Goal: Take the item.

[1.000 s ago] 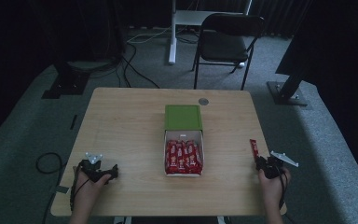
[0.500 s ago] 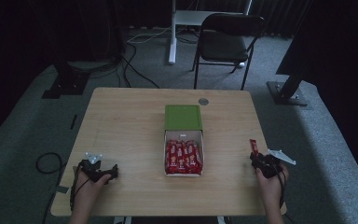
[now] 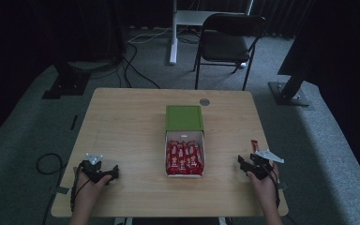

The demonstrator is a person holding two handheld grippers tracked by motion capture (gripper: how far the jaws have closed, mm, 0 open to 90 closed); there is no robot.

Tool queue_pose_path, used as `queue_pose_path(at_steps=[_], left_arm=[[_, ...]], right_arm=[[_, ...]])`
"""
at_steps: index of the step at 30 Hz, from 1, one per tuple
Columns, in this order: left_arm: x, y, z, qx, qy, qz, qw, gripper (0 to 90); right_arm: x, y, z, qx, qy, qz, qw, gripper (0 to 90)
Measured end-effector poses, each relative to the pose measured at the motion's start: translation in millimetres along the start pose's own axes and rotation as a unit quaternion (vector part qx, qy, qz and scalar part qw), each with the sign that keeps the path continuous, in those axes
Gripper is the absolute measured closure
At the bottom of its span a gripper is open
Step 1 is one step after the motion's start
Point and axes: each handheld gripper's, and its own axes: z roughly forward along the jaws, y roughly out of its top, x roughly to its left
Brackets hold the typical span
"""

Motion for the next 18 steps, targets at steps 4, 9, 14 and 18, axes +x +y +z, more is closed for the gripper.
queue_pose_path(at_steps=[4, 9, 14, 18], left_arm=[[0.0, 0.0, 0.0, 0.000, 0.000, 0.000, 1.0000, 2.0], [0.0, 0.0, 0.0, 0.000, 0.000, 0.000, 1.0000, 2.0], [0.0, 0.0, -0.1, 0.000, 0.000, 0.000, 1.0000, 2.0], [0.0, 0.0, -0.1, 0.001, 0.000, 0.001, 1.0000, 2.0]], right_arm=[[3.7, -2.1, 4.2, 0.012, 0.006, -0.006, 0.9999, 32.0], [7.5, -2.0, 6.2, 0.020, 0.015, -0.004, 0.9997, 26.2], [10.8, -2.3, 8.6, 0.048, 0.013, -0.033, 0.9982, 26.1], [15.7, -2.2, 10.4, 0.058, 0.013, -0.059, 0.9965, 16.9]])
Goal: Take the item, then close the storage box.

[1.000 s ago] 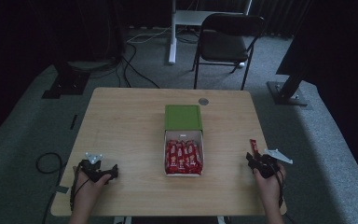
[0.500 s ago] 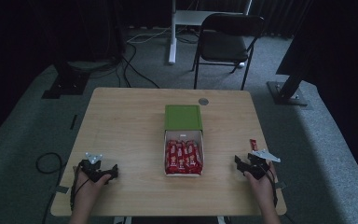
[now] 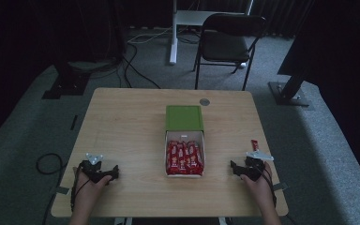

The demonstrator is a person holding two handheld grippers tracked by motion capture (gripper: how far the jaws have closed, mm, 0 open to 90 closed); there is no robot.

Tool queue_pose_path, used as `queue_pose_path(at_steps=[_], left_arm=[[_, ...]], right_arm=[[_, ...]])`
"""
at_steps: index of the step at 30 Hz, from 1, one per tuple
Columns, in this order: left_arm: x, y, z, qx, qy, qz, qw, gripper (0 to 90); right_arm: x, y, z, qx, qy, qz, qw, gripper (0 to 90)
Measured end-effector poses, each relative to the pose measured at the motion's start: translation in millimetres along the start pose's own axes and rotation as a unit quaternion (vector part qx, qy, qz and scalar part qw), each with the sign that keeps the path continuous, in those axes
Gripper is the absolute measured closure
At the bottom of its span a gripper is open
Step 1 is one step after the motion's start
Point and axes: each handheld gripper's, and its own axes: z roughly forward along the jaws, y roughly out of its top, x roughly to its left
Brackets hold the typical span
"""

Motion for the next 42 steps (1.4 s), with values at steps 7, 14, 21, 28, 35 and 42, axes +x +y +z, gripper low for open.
queue_pose_path(at_steps=[7, 14, 21, 28, 35, 42], left_arm=[[-1.0, 0.3, 0.2, -0.001, -0.012, 0.012, 0.9999, 2.1], [-15.4, 3.7, -4.8, -0.025, -0.058, 0.066, 0.9958, 2.3], [-33.8, 12.6, -15.8, -0.056, -0.112, 0.093, 0.9878, 2.3], [-51.7, 19.8, -23.3, -0.070, -0.146, 0.127, 0.9787, 2.3], [-65.5, 30.3, -33.6, -0.097, -0.175, 0.151, 0.9681, 2.3], [-80.7, 39.2, -38.2, -0.110, -0.204, 0.176, 0.9568, 5.3]], right_arm=[[8.1, 1.7, 3.2, 0.013, 0.002, -0.027, 0.9995, 12.4], [13.7, 5.5, 0.7, 0.012, 0.025, -0.030, 0.9992, 13.9], [22.6, 18.5, -12.8, -0.021, 0.043, -0.037, 0.9981, 16.9], [33.6, 37.7, -37.6, -0.087, 0.069, -0.050, 0.9926, 17.4], [48.6, 49.8, -54.1, -0.114, 0.114, -0.068, 0.9846, 16.5], [63.8, 51.5, -52.6, -0.107, 0.159, -0.097, 0.9766, 14.0]])
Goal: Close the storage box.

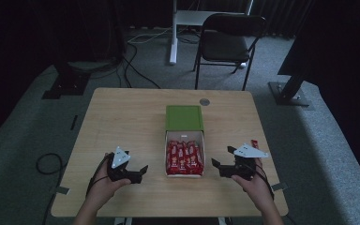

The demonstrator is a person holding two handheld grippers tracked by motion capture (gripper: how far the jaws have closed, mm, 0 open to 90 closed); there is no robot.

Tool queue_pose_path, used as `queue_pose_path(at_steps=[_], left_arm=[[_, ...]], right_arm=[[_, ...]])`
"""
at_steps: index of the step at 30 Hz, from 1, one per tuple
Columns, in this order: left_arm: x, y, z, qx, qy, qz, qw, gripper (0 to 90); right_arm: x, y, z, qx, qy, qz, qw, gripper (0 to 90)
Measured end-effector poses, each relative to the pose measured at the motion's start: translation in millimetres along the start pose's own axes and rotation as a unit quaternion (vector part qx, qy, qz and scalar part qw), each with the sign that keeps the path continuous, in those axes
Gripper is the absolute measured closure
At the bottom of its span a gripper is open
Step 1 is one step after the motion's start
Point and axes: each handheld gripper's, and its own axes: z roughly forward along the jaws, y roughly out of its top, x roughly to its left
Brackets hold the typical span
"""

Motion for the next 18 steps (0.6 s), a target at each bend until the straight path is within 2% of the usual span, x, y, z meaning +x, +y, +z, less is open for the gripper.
queue_pose_path(at_steps=[3, 8, 13, 18], left_arm=[[-4.5, 5.8, 1.9, -0.016, -0.016, 0.002, 0.9998, 5.3], [-12.1, 13.0, 5.9, -0.019, -0.028, 0.009, 0.9994, 5.3], [-20.0, 19.6, 9.8, -0.027, -0.042, 0.026, 0.9984, 5.2], [-27.4, 24.7, 15.8, -0.035, -0.055, 0.035, 0.9973, 5.2]], right_arm=[[4.1, 0.2, 2.8, 0.002, 0.014, -0.005, 0.9999, 14.0], [8.4, 0.2, 6.8, 0.000, 0.033, -0.006, 0.9994, 14.0], [11.4, 1.2, 10.0, -0.001, 0.043, -0.013, 0.9990, 14.0], [12.2, -0.6, 16.5, 0.003, 0.045, -0.010, 0.9989, 14.2]])
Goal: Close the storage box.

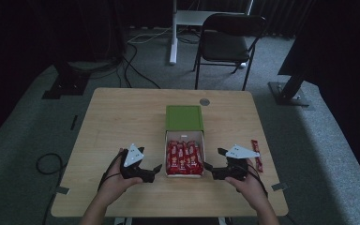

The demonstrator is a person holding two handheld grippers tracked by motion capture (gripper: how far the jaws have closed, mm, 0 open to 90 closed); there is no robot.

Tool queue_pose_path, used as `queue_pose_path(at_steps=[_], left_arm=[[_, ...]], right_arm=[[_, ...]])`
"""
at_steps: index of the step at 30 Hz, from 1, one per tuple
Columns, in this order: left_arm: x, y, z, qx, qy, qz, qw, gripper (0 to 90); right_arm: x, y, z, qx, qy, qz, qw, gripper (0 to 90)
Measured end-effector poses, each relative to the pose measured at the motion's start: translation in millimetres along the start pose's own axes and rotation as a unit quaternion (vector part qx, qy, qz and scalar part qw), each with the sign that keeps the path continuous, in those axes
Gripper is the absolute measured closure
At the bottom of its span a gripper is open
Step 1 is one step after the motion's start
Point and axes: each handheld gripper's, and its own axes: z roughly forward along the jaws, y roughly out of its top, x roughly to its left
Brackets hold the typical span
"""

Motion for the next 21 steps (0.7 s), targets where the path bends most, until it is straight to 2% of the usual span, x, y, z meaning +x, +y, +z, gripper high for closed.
queue_pose_path(at_steps=[4, 6, 21], left_arm=[[-3.6, 2.7, 8.0, 0.005, -0.004, 0.006, 1.0000, 5.2], [-5.5, 3.9, 11.3, 0.003, -0.012, 0.005, 0.9999, 5.2], [-2.4, 8.2, 23.9, 0.006, 0.004, 0.001, 1.0000, 4.4]], right_arm=[[-0.6, -1.5, 3.3, 0.002, -0.002, 0.006, 1.0000, 14.3], [-0.9, -1.9, 4.3, 0.002, -0.001, 0.006, 1.0000, 14.3], [-4.2, -3.0, 6.7, -0.003, -0.002, 0.014, 0.9999, 13.1]])
